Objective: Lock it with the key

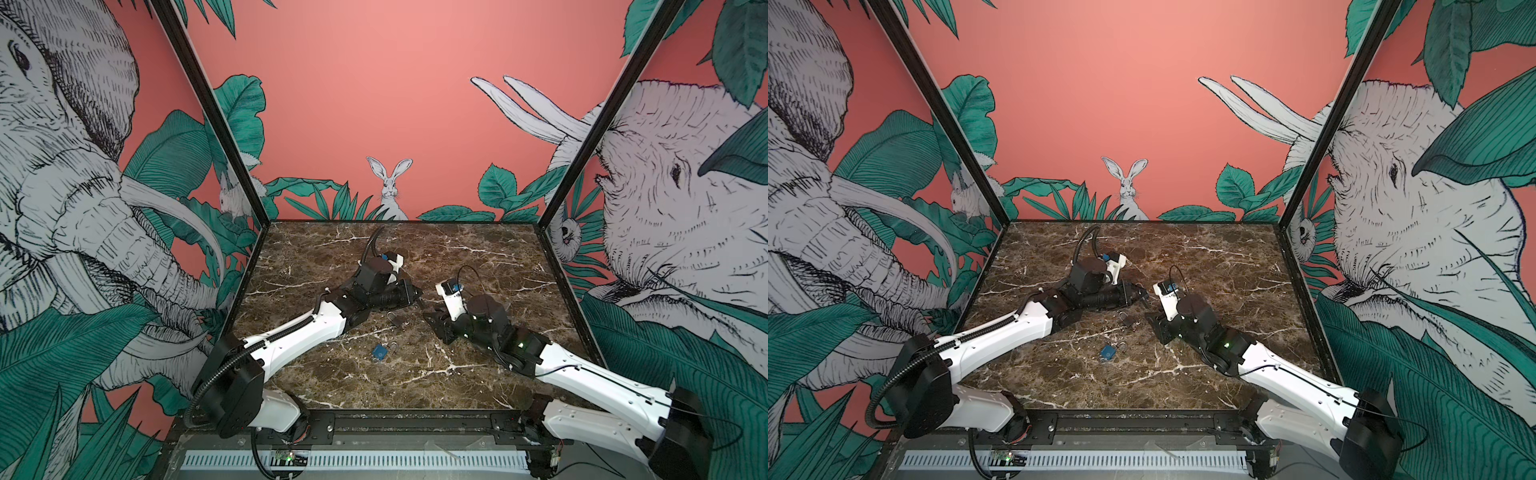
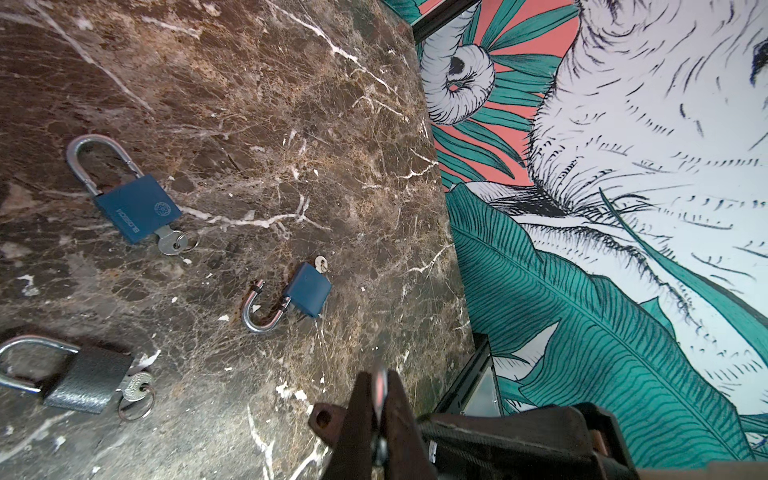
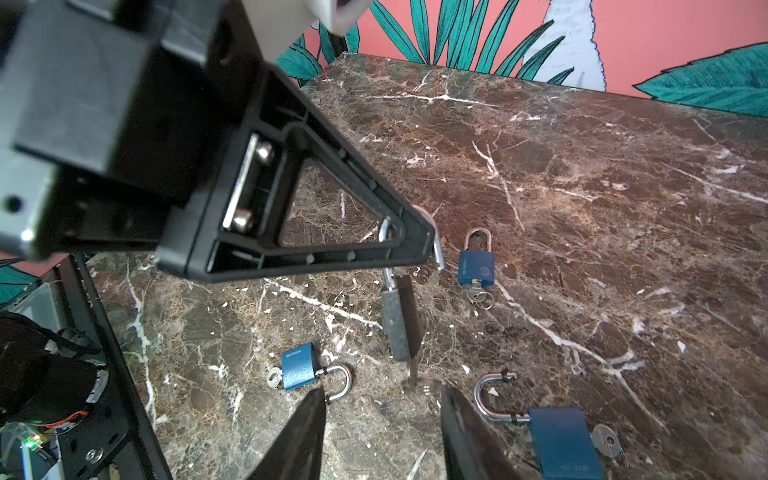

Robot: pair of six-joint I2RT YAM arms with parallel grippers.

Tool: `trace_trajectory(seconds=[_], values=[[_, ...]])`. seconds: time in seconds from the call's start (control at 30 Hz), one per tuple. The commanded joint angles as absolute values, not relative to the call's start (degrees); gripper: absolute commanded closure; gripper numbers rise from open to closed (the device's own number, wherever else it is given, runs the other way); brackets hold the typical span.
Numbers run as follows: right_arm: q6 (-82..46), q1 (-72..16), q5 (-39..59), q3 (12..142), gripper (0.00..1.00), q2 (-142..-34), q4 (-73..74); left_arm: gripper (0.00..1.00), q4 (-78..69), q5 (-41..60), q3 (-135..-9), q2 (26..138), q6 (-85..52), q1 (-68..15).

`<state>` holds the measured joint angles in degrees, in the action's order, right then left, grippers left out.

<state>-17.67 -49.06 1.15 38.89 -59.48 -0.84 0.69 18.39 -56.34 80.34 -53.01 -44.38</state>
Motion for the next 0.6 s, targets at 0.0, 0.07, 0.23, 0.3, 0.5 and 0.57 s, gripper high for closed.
trace_trajectory(seconds=[0.0,0.07,0.23,0.3,0.5,0.57], values=[[-15.8,-48.9,-1.1,40.5,0.58,-61.0,3.2,1.00,-1.2,18.6,-58.7,78.7,-54.2,-44.7],[-15.9,-48.9,-2.0,40.5,0.61,-61.7,4.3,1.00,-1.1,18.8,-59.0,78.9,-54.2,-44.7],[-15.5,-48.9,-3.1,40.7,0.64,-63.1,5.8,1.00,-1.3,19.0,-59.2,78.8,-54.2,-44.7],[-15.6,-48.9,-3.2,40.9,0.65,-63.3,6.2,1.00,-1.4,19.0,-59.2,79.0,-54.3,-44.7],[-15.4,-48.9,-3.1,41.6,0.70,-64.4,7.2,1.00,-1.7,19.5,-59.6,79.5,-54.6,-44.9],[-15.4,-48.9,-3.1,41.9,0.70,-64.8,7.4,1.00,-2.1,19.7,-59.7,79.6,-54.8,-44.9]])
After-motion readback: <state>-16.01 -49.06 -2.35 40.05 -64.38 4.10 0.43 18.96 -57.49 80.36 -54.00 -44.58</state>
